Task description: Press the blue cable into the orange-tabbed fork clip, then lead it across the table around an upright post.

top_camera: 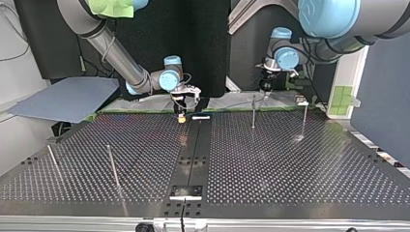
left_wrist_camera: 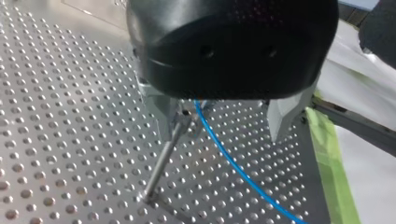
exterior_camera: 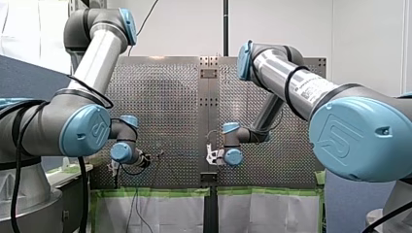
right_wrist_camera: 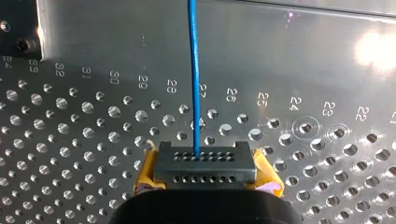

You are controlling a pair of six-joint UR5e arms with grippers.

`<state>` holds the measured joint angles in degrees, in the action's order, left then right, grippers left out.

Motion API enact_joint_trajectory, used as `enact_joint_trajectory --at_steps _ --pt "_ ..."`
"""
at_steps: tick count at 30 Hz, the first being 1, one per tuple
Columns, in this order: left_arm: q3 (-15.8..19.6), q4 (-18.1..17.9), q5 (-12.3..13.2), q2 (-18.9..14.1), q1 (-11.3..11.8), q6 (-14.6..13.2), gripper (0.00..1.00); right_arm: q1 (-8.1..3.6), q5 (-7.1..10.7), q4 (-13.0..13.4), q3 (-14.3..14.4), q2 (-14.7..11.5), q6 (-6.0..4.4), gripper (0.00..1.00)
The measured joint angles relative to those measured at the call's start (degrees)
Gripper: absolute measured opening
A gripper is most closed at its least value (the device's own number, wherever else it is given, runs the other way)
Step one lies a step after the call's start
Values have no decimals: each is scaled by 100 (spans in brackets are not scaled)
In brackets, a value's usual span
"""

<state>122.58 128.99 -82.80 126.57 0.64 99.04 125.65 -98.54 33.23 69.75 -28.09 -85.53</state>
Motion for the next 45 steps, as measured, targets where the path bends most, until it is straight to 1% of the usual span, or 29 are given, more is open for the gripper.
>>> enact_joint_trajectory --at_steps 15,23,45 --pt "19 -68 16 -19 -112 -4 100 17 0 6 0 0 -2 0" --pt "20 -169 4 -19 -129 1 100 31 1 27 0 0 -17 0" --pt "19 -169 -60 -16 -159 18 100 24 17 5 0 0 -44 0"
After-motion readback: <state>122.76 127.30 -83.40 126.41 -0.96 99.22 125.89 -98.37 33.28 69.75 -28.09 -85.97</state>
